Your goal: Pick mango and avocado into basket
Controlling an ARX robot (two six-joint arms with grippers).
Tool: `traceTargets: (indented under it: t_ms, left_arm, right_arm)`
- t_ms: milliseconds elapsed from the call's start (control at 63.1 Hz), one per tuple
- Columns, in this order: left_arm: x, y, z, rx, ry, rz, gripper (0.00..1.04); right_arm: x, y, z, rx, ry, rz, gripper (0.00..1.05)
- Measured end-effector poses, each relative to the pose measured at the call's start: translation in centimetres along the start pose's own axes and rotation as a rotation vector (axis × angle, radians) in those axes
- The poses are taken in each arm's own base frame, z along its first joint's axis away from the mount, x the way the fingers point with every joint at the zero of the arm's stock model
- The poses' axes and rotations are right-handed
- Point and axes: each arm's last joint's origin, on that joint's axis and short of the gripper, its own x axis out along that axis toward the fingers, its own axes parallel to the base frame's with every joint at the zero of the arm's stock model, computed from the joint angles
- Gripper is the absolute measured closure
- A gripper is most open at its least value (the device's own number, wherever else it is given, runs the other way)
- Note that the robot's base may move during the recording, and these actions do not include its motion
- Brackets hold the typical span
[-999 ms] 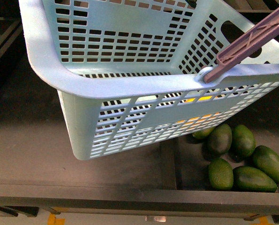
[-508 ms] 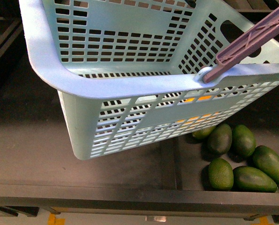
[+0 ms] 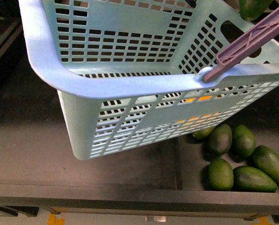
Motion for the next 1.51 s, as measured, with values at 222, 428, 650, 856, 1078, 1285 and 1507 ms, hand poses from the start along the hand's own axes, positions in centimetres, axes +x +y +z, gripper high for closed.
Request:
traceTargets:
  t_ms: [222,428,650,856,1078,1285,1507]
  left_arm:
    - [0.0,0.0,0.0,0.0,0.001,0.0,1.0]
    - [0.0,0.0,0.0,-0.006,0.0,0.001,1.0]
    - [0.0,0.0,0.0,-0.001,0.006,-0.001,1.0]
    - [0.0,0.0,0.0,-0.003,0.002,0.0,1.0]
    - [0.0,0.0,0.0,-0.005,0.002,0.0,1.0]
    - [0.0,0.1,0.1,-0.001,-0.001,0.001,1.0]
    - [0.0,0.0,0.1,-0.005,-0.001,0.001,1.0]
  right_arm:
    - [0.0,0.0,-1.2,-0.004,0.039,-0.002,0.34]
    - [0.0,-0.2,-1.3,0.001,0.041,-0.02,0.08]
    - [-2.9,-3.8,0.4,0.003,-0.007,-0.119,0.09]
    - [-11.0,-7.5,2.5,-0.166,-0.162,-0.112,0.17]
    - [-15.6,-7.0,-0.1,-0.392,-0.325,-0.042,0.49]
    - [-17.6,-7.6,-3.0,-0.425,-0.288,-0.041,0.81]
    - [-21.8,-8.7,-6.5,-0.438,-0.256,-0.052,1.03]
